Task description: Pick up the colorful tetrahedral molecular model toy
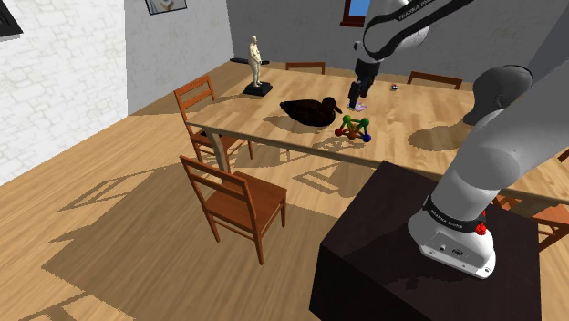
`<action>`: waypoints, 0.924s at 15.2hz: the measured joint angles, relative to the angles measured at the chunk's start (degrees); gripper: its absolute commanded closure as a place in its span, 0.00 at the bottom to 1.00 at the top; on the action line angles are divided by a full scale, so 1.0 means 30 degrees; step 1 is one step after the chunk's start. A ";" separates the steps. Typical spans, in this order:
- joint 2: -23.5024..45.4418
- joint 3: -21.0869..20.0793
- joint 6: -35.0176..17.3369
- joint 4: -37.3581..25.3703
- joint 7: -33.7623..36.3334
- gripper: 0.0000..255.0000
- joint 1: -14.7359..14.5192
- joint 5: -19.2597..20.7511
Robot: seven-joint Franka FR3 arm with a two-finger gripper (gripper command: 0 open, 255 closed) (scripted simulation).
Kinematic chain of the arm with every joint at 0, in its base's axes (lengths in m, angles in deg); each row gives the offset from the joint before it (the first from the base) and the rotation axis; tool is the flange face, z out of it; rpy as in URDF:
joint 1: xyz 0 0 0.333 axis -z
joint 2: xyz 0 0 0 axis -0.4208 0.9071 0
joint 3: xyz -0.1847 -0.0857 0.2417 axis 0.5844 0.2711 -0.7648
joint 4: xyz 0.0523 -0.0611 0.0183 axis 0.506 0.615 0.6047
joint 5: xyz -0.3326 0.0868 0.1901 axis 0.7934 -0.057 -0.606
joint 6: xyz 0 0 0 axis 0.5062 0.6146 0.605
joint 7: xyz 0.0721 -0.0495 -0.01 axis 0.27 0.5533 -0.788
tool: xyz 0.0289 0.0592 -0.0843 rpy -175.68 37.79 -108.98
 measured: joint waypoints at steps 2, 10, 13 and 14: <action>0.1244 0.0683 -0.1248 -0.0187 -0.0719 0.00 -0.0030 -0.0467; 0.7667 0.2829 -0.5164 -0.2716 -0.6029 0.00 -0.0299 -0.5931; 0.9650 0.2684 -0.5800 -0.3789 -0.8184 0.00 0.0290 -0.8368; 0.9939 0.2579 -0.5984 -0.3854 -0.8452 0.00 0.0374 -0.8730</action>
